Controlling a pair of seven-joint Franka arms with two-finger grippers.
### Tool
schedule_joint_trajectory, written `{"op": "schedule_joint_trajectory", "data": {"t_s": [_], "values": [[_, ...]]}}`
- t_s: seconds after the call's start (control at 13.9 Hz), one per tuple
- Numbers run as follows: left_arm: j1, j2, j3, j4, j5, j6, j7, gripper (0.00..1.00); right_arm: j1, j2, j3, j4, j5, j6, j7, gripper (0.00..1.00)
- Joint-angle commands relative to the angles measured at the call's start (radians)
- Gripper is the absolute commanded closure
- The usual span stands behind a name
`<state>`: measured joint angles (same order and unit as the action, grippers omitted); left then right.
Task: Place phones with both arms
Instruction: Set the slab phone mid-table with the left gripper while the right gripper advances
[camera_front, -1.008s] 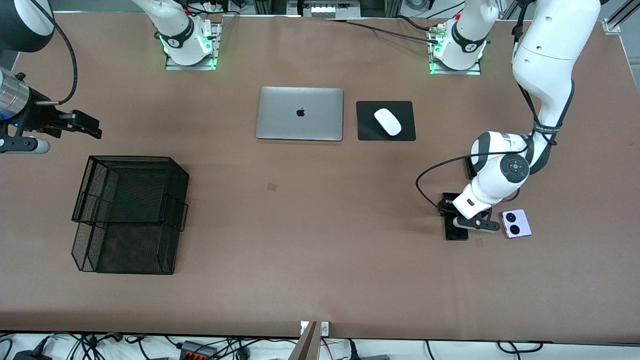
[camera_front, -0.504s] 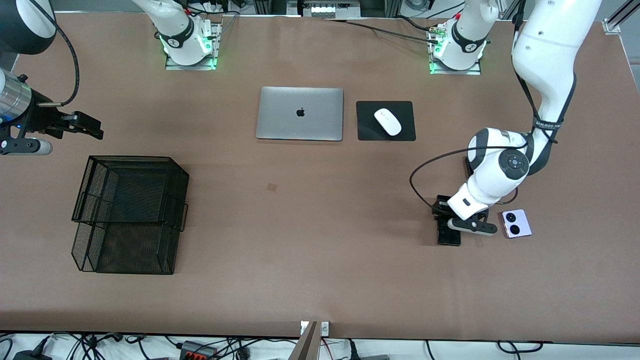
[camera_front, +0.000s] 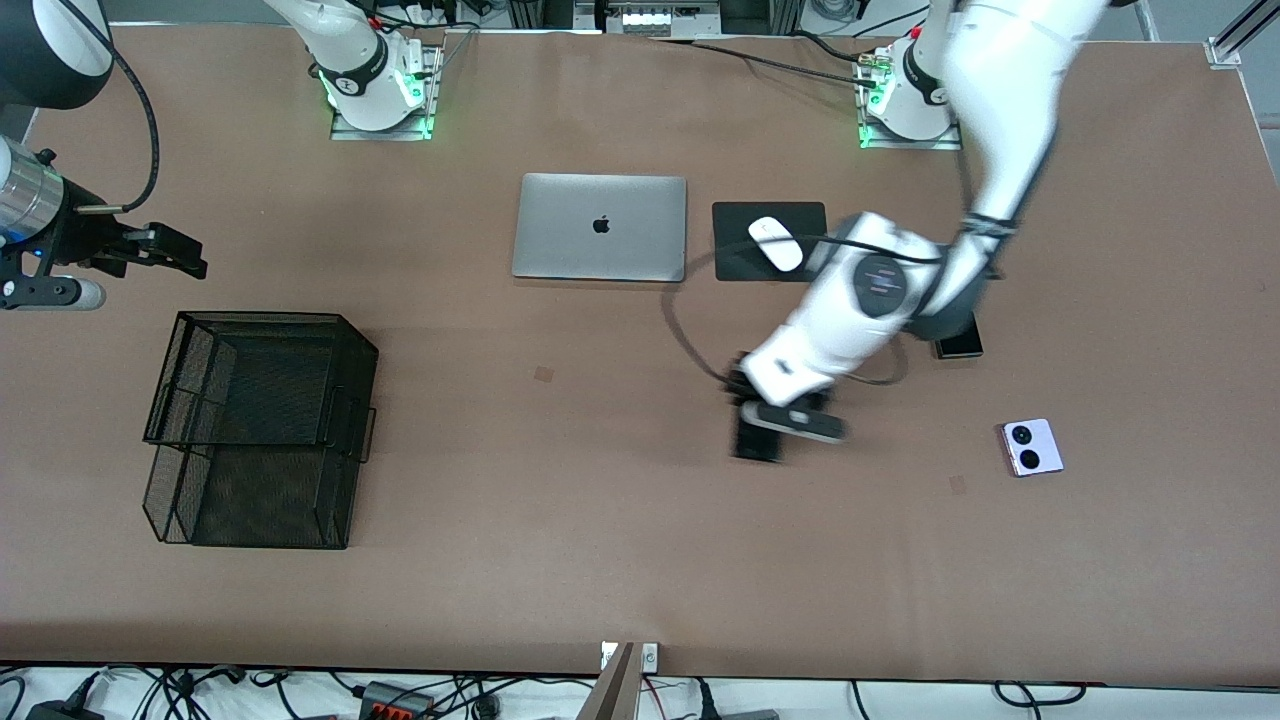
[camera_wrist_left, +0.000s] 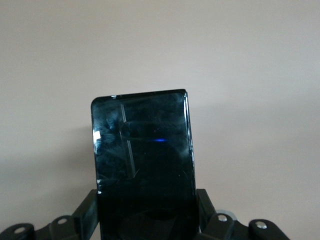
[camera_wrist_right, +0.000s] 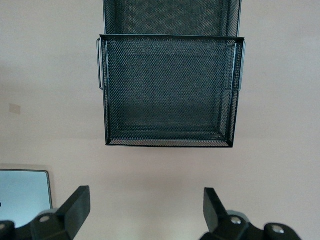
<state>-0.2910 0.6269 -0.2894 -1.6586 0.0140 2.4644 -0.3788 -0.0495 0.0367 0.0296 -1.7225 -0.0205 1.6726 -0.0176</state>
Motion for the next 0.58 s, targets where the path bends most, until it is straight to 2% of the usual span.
{"op": "schedule_joint_trajectory", "data": {"t_s": [0.0, 0.14, 0.22, 0.36, 0.5], "values": [[-0.11, 0.172, 0.018, 0.219, 0.021, -0.018, -0.145, 0.69, -0.003, 0.011, 0.009, 0.003, -0.003, 0.001, 0.001, 0.0], [-0.186, 0.264, 0.022, 0.296, 0.023, -0.007, -0.178, 0.69, 0.011, 0.026, 0.009, 0.004, 0.001, 0.019, 0.001, 0.0], [-0.222, 0.284, 0.048, 0.316, 0.021, 0.002, -0.18, 0.69, 0.02, 0.028, 0.009, 0.003, -0.001, 0.032, 0.001, 0.0], [-0.299, 0.304, 0.102, 0.321, 0.02, 0.025, -0.23, 0.68, 0.022, 0.043, 0.009, 0.003, 0.001, 0.039, 0.002, 0.0], [-0.319, 0.323, 0.11, 0.315, 0.023, 0.089, -0.276, 0.65, 0.02, 0.06, 0.009, 0.003, 0.002, 0.059, 0.002, 0.0]]}}
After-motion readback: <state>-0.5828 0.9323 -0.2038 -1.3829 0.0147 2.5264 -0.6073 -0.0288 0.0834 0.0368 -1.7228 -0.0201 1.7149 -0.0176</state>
